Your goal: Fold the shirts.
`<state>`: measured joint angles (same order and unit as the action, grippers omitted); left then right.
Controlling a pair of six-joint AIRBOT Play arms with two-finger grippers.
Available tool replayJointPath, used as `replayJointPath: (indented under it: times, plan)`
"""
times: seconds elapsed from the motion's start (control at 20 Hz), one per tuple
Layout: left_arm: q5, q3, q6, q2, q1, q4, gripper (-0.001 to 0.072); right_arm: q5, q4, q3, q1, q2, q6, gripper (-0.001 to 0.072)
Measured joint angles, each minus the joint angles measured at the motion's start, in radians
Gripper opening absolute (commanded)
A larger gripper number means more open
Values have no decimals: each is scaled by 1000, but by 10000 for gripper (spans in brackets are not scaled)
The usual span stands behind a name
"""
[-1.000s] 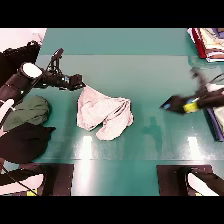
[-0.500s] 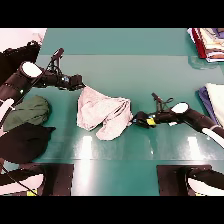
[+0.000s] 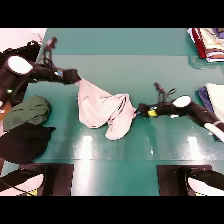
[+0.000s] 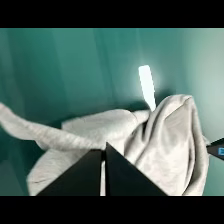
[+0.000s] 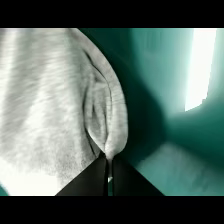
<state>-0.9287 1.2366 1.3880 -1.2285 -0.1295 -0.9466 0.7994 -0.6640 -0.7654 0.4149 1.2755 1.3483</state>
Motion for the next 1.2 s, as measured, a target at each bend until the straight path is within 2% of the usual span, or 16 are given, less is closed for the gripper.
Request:
replayJointPath:
  times: [0.2,0.5,1.05,1.2]
  plan:
    - [-12,131,-1,126,0,-29,20,68,-125,-108,-163,-198,30,14]
    - [-45,340,-1,266,0,3,20,142,-188,-372,-329,-395,32,14]
    - [-74,813,1,315,0,106,20,298,-341,-888,-380,-460,11,14]
    - [-79,834,2,314,0,46,20,360,-378,-1016,-381,-424,15,14]
